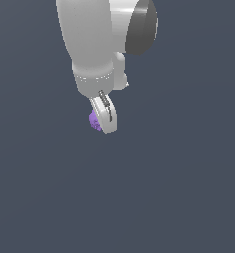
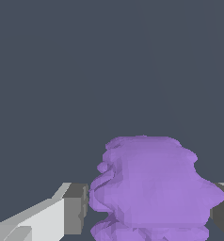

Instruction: Pick up the object and move it to a goal position.

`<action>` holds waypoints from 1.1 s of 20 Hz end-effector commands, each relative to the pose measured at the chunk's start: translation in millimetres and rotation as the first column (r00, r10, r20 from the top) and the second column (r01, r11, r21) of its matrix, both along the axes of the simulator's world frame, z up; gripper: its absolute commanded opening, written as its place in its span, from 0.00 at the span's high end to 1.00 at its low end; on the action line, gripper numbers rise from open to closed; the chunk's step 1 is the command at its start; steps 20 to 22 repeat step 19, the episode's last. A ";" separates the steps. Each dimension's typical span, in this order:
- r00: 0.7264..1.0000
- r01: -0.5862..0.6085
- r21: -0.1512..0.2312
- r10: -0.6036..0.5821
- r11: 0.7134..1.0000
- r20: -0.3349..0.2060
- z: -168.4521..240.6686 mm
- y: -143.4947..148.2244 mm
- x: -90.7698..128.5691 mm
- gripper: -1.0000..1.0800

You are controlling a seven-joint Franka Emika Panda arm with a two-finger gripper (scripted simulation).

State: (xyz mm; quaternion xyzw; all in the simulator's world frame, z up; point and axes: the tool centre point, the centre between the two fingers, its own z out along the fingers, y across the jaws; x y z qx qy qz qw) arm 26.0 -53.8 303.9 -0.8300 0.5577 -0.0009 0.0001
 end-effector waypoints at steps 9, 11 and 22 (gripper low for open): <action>1.000 -0.002 0.001 0.002 1.000 -0.002 43.5 -17.9 16.0 1.00; 1.000 -0.002 0.001 0.002 1.000 -0.002 46.9 -19.4 17.5 1.00; 1.000 -0.002 0.001 0.002 1.000 -0.002 48.4 -19.9 18.9 1.00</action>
